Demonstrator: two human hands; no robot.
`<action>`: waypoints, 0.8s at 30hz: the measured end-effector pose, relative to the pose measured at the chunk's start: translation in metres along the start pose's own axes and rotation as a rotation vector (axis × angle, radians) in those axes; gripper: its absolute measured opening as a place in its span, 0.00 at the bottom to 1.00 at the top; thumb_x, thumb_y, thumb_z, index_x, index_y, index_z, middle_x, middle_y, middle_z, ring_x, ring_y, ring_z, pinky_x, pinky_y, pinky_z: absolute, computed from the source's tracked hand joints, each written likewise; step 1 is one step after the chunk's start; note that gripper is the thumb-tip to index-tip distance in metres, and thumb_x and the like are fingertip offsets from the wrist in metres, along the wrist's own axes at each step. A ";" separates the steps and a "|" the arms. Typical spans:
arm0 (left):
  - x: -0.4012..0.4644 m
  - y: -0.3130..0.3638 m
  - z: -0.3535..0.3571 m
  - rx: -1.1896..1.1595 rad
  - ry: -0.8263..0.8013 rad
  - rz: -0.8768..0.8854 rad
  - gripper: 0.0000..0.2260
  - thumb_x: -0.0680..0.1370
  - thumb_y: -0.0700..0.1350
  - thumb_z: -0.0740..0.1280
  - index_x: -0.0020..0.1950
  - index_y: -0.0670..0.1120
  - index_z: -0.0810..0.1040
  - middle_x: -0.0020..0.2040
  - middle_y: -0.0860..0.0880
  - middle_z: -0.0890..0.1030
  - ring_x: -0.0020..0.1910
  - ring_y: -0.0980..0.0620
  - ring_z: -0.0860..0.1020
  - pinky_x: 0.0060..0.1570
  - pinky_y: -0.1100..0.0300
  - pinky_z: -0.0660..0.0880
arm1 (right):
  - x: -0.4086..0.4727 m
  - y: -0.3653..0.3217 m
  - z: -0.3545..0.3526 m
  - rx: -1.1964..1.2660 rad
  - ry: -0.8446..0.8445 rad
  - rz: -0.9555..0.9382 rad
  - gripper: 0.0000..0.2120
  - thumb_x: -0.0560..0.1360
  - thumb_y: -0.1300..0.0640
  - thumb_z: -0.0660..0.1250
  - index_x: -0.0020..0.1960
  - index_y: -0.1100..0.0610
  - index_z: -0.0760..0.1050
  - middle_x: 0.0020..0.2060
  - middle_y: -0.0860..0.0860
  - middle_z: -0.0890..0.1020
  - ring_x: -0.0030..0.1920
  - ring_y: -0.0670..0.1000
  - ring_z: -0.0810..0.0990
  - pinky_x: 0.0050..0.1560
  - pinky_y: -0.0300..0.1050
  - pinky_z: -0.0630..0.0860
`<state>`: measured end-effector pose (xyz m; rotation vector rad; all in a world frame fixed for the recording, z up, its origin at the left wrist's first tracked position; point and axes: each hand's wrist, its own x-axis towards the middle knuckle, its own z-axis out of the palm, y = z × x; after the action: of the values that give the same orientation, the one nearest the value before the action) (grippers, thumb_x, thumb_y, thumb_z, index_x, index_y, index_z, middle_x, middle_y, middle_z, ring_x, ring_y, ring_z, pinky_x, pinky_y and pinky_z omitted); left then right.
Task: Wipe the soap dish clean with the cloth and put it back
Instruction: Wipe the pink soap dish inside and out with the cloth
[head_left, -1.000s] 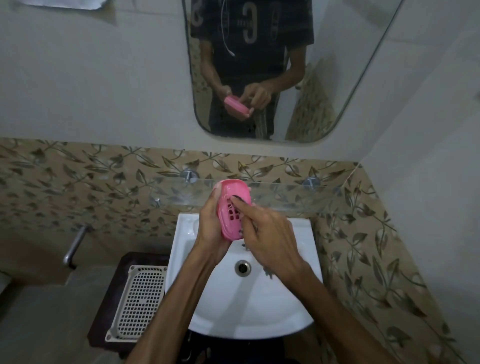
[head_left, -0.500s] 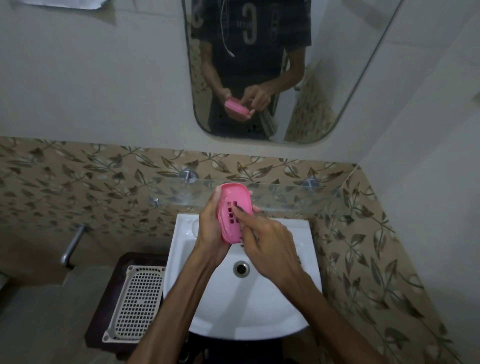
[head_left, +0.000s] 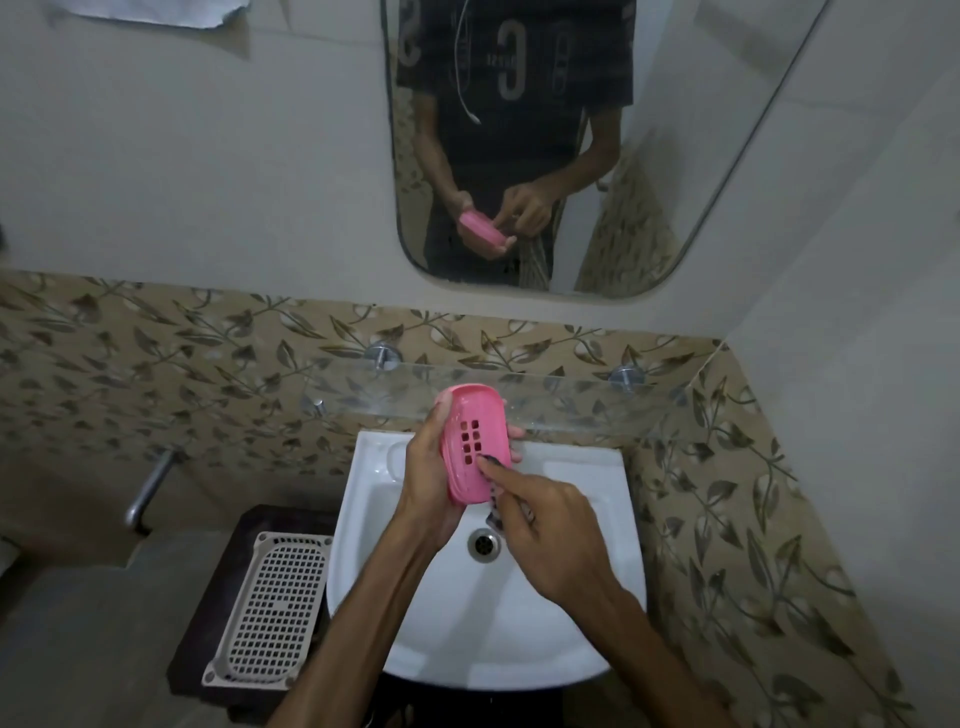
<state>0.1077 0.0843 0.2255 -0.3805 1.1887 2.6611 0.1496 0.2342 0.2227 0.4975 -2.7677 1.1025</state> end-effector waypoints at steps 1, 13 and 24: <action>-0.001 -0.002 0.000 -0.010 -0.001 0.006 0.33 0.79 0.64 0.61 0.68 0.37 0.78 0.56 0.32 0.81 0.47 0.39 0.82 0.53 0.47 0.79 | 0.002 0.004 -0.001 0.054 0.016 0.024 0.20 0.80 0.55 0.61 0.69 0.45 0.80 0.43 0.44 0.88 0.40 0.45 0.85 0.45 0.48 0.84; -0.009 -0.008 0.005 -0.029 -0.064 0.128 0.28 0.77 0.53 0.61 0.75 0.41 0.73 0.69 0.27 0.72 0.65 0.33 0.74 0.69 0.36 0.65 | -0.005 0.008 0.014 0.365 0.039 0.263 0.10 0.81 0.48 0.70 0.61 0.40 0.74 0.44 0.43 0.85 0.33 0.44 0.81 0.35 0.45 0.81; -0.012 0.002 0.000 0.052 -0.116 -0.073 0.29 0.78 0.53 0.60 0.73 0.36 0.72 0.70 0.30 0.75 0.74 0.32 0.70 0.74 0.34 0.65 | 0.004 0.027 0.024 0.263 0.311 0.161 0.06 0.74 0.64 0.73 0.47 0.54 0.83 0.39 0.46 0.85 0.37 0.46 0.83 0.38 0.48 0.83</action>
<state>0.1185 0.0826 0.2306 -0.2519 1.1826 2.5476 0.1367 0.2350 0.1885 0.1121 -2.4398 1.4523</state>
